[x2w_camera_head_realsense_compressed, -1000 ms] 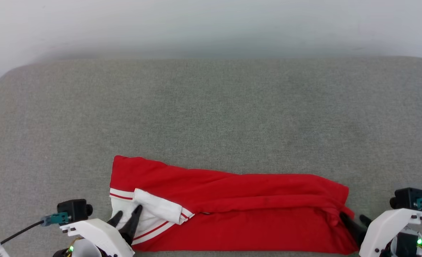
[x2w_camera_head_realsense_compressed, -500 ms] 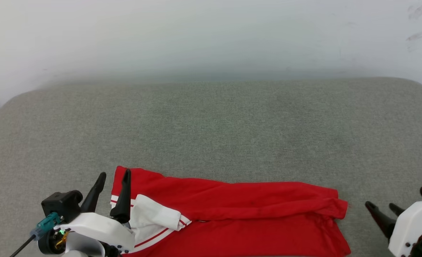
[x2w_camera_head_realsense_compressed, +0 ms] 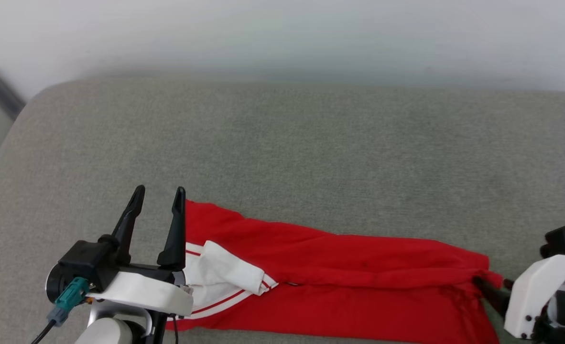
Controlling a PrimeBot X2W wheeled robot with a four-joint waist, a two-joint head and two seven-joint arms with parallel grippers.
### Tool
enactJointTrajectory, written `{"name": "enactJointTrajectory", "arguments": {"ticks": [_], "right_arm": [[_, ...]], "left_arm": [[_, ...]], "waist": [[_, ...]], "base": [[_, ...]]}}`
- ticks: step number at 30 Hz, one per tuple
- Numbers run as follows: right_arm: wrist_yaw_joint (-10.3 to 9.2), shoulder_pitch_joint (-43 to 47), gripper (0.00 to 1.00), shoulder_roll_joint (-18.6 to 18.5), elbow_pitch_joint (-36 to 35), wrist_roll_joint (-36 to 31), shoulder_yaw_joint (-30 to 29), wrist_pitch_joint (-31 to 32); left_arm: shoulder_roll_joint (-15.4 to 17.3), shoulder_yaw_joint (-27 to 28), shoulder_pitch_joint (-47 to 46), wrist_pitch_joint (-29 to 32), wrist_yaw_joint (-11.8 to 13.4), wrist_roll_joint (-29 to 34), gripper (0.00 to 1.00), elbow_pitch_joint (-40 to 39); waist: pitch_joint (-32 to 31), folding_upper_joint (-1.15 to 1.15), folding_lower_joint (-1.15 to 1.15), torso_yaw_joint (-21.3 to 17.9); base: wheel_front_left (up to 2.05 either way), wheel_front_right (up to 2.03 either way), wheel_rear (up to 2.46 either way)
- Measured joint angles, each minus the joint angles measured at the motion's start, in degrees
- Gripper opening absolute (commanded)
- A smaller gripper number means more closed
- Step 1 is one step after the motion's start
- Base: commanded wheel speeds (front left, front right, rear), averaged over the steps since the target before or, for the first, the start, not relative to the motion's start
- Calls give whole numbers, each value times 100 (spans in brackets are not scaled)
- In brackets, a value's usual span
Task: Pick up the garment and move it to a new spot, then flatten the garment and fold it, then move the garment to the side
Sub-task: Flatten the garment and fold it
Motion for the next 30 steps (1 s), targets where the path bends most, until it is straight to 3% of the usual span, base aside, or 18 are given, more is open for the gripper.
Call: {"name": "enactJointTrajectory", "arguments": {"ticks": [11,12,13,14,23,30], "right_arm": [[-2,-335,100,147,1056,313,378,-118],[-3,-354,65,138,1105,353,401,-116],[-10,-369,19,123,1147,386,423,-119],[-10,-390,0,108,1188,407,453,-120],[1,-505,0,-78,1283,504,710,-290],[1,-650,0,-392,1340,516,247,-341]], "left_arm": [[-23,-116,-210,-8,-135,193,100,9],[-15,-132,-210,-7,-135,199,100,29],[-10,-140,-210,-4,-135,201,100,45],[-4,-145,-210,0,-135,203,100,52],[83,-189,-127,90,-49,237,100,77],[133,-191,-18,136,29,244,100,27]], "waist": [[451,0,0,285],[446,0,0,286],[434,0,0,284],[416,0,0,277],[146,0,0,130],[18,0,0,-39]], "base": [[0,0,0],[0,0,0],[0,0,0],[0,0,0],[0,0,0],[0,0,0]]}}
